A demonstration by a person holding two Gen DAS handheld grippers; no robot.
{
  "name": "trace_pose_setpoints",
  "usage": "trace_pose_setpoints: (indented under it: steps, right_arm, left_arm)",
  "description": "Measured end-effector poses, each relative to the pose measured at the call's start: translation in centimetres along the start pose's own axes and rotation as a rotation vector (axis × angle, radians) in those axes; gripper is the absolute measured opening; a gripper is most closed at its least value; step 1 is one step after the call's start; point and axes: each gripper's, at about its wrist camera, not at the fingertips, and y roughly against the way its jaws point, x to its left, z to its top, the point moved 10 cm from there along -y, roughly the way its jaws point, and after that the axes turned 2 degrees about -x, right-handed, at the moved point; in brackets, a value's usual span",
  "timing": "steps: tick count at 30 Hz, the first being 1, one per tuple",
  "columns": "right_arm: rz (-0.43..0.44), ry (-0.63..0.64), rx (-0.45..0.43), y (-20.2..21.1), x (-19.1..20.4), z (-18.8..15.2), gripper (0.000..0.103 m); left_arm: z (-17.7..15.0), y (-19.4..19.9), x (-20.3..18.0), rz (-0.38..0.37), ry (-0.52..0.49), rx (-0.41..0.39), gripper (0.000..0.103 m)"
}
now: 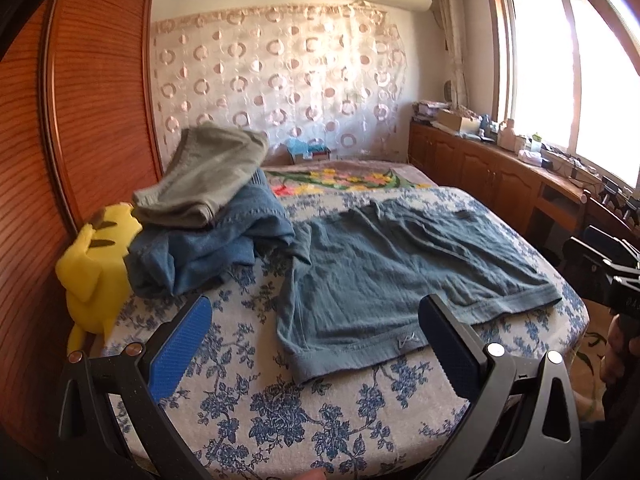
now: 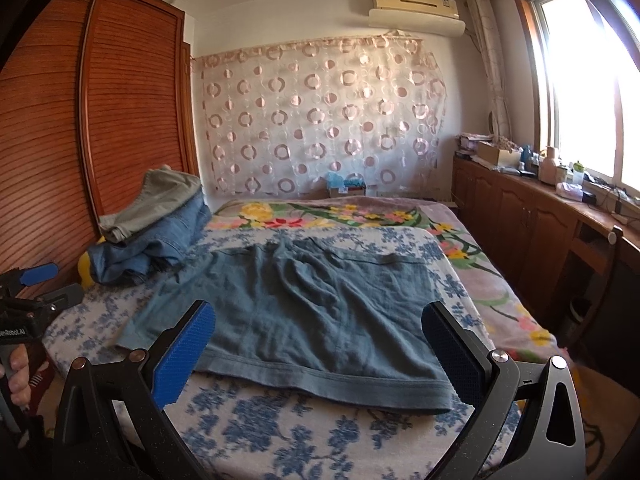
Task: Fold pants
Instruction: 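Move both grippers down to the hem of the light-blue shorts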
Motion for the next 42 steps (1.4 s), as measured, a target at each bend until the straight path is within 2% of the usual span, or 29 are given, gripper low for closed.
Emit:
trace_pose_setpoints:
  steps: [14,23,31,37,39,41,42]
  right_arm:
    - [-0.092,-0.004,0.139,-1.6,-6.1,-3.1,0.089]
    - [-0.122,-0.031,0.196,-0.5,-7.0,-3.4,0.082]
    - [-0.071,-0.056,0.273,-2.0,-6.1,-4.0,0.068]
    - [-0.046,-0.065,0.310,-0.7,-6.0,-4.6,0.057]
    - [-0.037,-0.065,0.313,0.0,-5.7,-4.3,0.050]
    - [-0.012,-0.068,0.314,0.5,-5.6,-4.1,0.034]
    - [-0.007,-0.069,0.312,0.6,-5.5,-4.1,0.030]
  left_arm:
    - [-4.8,-4.6,1.4,-0.021,0.018,0.139,0.101]
    - [-6.7,-6.0,2.0,-0.027,0.027,0.184,0.101]
    - [-8.3,-7.2,2.2,-0.042,0.031,0.236,0.088]
    - [-8.6,-7.4,2.1,-0.058,0.030,0.232,0.074]
    - [-8.5,-7.2,1.9,-0.074,0.036,0.226,0.066]
    - [-8.4,-7.0,1.6,-0.090,0.033,0.220,0.057]
    - [-8.4,-6.9,1.5,-0.099,0.033,0.218,0.051]
